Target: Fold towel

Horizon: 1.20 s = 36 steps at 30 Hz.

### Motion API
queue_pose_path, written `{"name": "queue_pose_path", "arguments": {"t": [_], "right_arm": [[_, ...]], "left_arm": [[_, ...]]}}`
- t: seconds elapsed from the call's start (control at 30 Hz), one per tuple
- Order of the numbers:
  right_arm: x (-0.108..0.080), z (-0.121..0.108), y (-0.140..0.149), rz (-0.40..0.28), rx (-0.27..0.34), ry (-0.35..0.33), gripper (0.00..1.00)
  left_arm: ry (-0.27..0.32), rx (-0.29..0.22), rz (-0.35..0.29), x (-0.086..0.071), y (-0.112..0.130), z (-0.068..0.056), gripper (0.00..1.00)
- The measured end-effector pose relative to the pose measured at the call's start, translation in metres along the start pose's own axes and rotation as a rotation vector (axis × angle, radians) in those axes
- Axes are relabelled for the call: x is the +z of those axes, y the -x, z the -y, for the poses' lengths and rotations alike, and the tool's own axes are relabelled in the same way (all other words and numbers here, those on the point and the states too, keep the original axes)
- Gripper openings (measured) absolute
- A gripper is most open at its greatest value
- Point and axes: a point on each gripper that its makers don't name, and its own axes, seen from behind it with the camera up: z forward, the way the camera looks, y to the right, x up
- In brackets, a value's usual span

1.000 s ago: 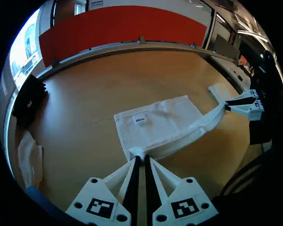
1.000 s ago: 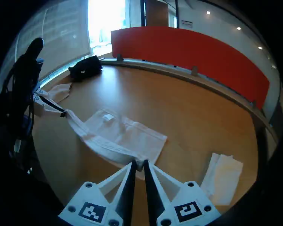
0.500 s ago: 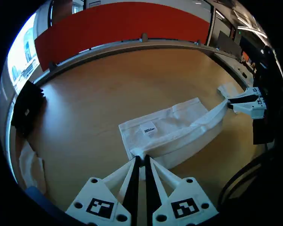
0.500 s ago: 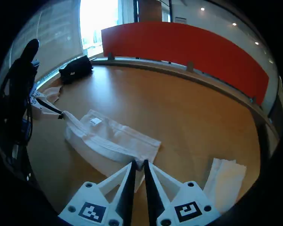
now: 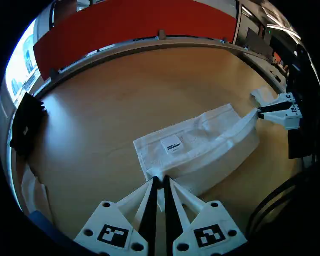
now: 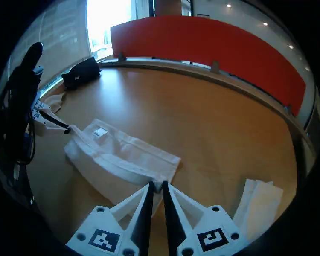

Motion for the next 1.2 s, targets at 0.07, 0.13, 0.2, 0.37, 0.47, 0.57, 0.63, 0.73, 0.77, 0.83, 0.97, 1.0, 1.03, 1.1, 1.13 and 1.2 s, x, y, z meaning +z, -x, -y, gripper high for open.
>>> {"name": "queue_pose_path", "arguments": {"t": [0.07, 0.13, 0.2, 0.37, 0.47, 0.57, 0.63, 0.73, 0.77, 0.83, 0.97, 1.0, 1.03, 1.1, 1.13, 1.2], "right_arm": [[0.006, -0.003, 0.001, 0.008, 0.005, 0.003, 0.16], [0.011, -0.005, 0.001, 0.014, 0.012, 0.007, 0.16], [0.016, -0.009, 0.001, 0.019, 0.023, 0.013, 0.16], [0.028, -0.013, 0.005, 0.034, 0.049, 0.02, 0.17], [0.034, -0.014, 0.008, 0.042, 0.054, 0.027, 0.19], [0.038, -0.015, 0.01, 0.048, 0.052, 0.036, 0.22], [0.04, -0.016, 0.01, 0.048, 0.05, 0.043, 0.24], [0.041, -0.019, 0.008, 0.044, 0.05, 0.056, 0.3], [0.042, -0.02, 0.007, 0.042, 0.051, 0.061, 0.32], [0.043, -0.023, 0.005, 0.04, 0.053, 0.068, 0.34], [0.044, -0.028, 0.0, 0.031, 0.058, 0.082, 0.44], [0.045, -0.029, -0.001, 0.028, 0.059, 0.085, 0.47], [0.044, -0.03, -0.002, 0.025, 0.059, 0.087, 0.49], [0.043, -0.032, -0.004, 0.018, 0.061, 0.092, 0.56], [0.043, -0.032, -0.005, 0.015, 0.061, 0.091, 0.59], [0.042, -0.033, -0.007, 0.009, 0.062, 0.089, 0.64]], "left_arm": [[0.0, 0.006, -0.001, 0.006, -0.002, 0.001, 0.11], [0.002, 0.01, -0.007, 0.012, -0.004, 0.002, 0.12], [0.004, 0.014, -0.015, 0.018, -0.007, 0.003, 0.13], [0.004, -0.001, -0.012, 0.029, -0.007, 0.009, 0.2], [0.007, -0.014, -0.008, 0.036, -0.005, 0.01, 0.23], [0.002, -0.021, -0.007, 0.04, -0.004, 0.013, 0.25], [-0.003, -0.022, -0.009, 0.042, -0.004, 0.014, 0.27], [-0.01, -0.02, -0.012, 0.044, -0.005, 0.016, 0.33], [-0.013, -0.019, -0.013, 0.044, -0.006, 0.017, 0.36], [-0.019, -0.018, -0.018, 0.045, -0.007, 0.019, 0.38], [-0.031, -0.013, -0.029, 0.044, -0.011, 0.025, 0.48], [-0.034, -0.012, -0.031, 0.043, -0.012, 0.026, 0.51], [-0.038, -0.011, -0.034, 0.043, -0.013, 0.027, 0.54], [-0.046, -0.009, -0.04, 0.041, -0.014, 0.03, 0.62], [-0.047, -0.01, -0.042, 0.04, -0.015, 0.03, 0.66], [-0.05, -0.013, -0.045, 0.039, -0.016, 0.032, 0.73]]}}
